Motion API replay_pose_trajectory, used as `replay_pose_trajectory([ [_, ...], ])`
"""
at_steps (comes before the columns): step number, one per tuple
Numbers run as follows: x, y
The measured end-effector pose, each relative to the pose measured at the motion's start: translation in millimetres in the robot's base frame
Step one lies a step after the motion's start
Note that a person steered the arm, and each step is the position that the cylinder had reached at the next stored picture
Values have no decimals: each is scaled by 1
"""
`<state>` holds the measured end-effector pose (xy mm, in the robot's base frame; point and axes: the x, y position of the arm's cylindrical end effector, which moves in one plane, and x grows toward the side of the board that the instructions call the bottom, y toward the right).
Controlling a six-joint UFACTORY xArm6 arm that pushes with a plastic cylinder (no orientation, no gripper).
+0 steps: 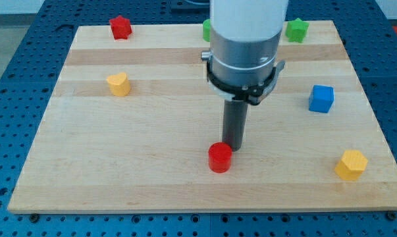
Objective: Slid the blue triangle to the bottom left
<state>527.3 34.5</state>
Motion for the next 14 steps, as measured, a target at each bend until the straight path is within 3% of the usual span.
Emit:
replay_pose_trajectory([
  [1, 11, -16],
  [2, -11, -16],
  [4, -96, 49],
  [6, -133, 110],
  [7, -180, 112],
  [9, -182, 58],
  [10, -213, 44],
  [14, -99, -36],
])
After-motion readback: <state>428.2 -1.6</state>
